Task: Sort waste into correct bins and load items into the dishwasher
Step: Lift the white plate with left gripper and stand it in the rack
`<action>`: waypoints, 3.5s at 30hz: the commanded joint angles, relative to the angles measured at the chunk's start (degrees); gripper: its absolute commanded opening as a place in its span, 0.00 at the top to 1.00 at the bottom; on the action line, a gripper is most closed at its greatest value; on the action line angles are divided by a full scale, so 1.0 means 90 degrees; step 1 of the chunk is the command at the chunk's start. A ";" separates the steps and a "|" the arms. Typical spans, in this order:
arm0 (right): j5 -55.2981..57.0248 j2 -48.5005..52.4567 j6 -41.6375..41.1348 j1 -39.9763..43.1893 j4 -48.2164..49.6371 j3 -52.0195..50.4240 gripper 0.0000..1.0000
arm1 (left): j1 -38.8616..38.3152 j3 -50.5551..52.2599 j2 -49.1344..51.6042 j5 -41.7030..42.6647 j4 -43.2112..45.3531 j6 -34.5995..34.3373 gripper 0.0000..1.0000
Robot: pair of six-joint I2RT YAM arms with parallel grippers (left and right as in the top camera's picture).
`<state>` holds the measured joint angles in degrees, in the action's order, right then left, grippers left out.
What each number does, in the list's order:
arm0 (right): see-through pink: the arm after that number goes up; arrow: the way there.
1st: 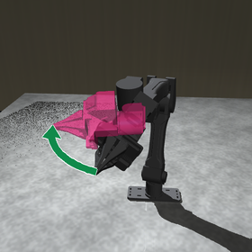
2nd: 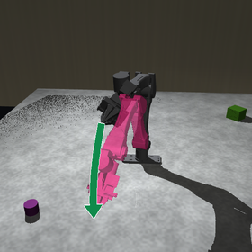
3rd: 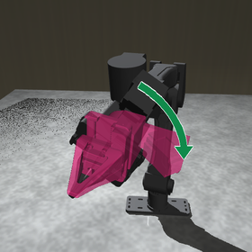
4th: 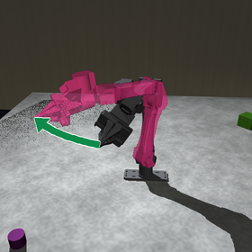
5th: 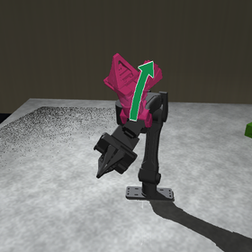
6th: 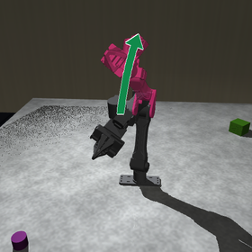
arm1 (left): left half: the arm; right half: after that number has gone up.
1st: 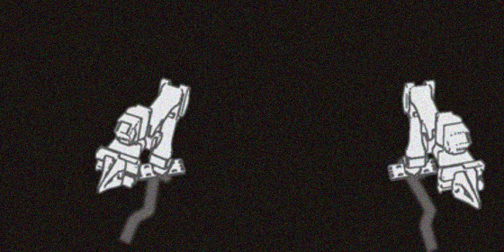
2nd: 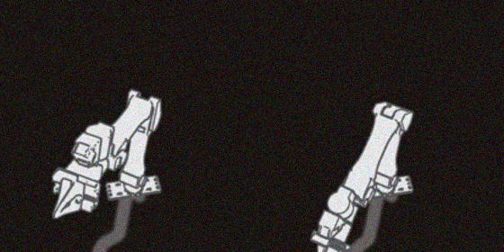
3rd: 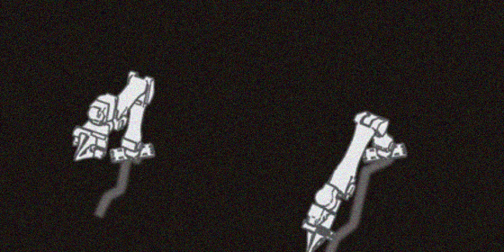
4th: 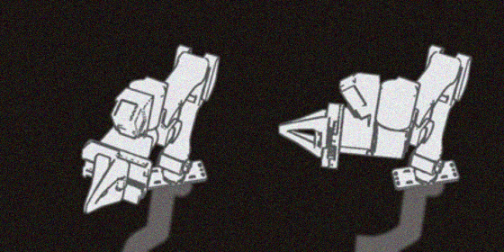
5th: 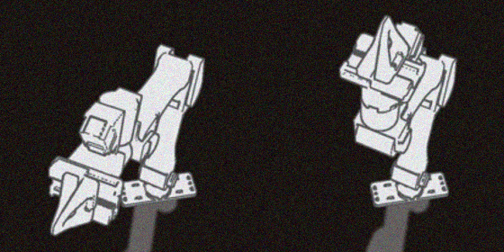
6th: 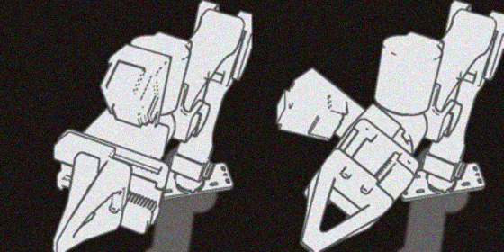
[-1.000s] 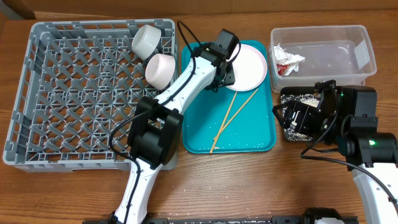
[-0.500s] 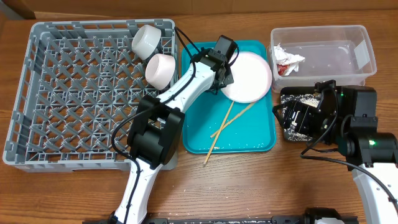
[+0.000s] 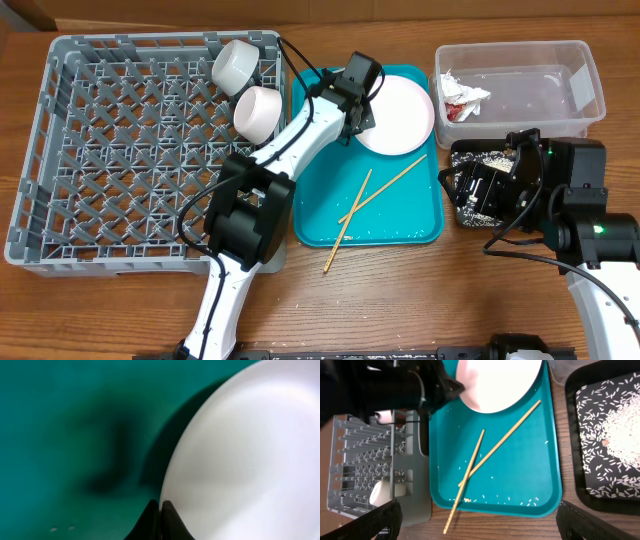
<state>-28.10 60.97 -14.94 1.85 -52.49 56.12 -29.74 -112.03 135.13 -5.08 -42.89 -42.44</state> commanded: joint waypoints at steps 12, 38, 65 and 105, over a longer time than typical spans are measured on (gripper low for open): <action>0.0027 -0.0034 0.0017 0.0017 0.0032 0.0022 0.00 | 0.0508 -0.3077 -0.2251 -0.3560 -0.3835 0.3444 0.96; 0.0027 -0.0034 0.0017 0.0017 0.0032 0.0022 0.00 | 0.2747 0.0187 -0.3026 -0.6309 -0.3150 0.3878 0.96; 0.0027 -0.0034 0.0017 0.0017 0.0032 0.0022 0.00 | 0.2176 0.1107 -0.2987 -0.5054 -0.1256 0.4996 0.96; 0.0027 -0.0034 0.0019 0.0017 0.0032 0.0022 0.00 | 0.2123 0.1603 -0.3055 -0.4216 -0.1229 0.4852 0.90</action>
<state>-28.08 60.97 -14.96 1.85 -52.53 56.12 -10.15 -98.21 107.92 -48.14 -54.04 1.93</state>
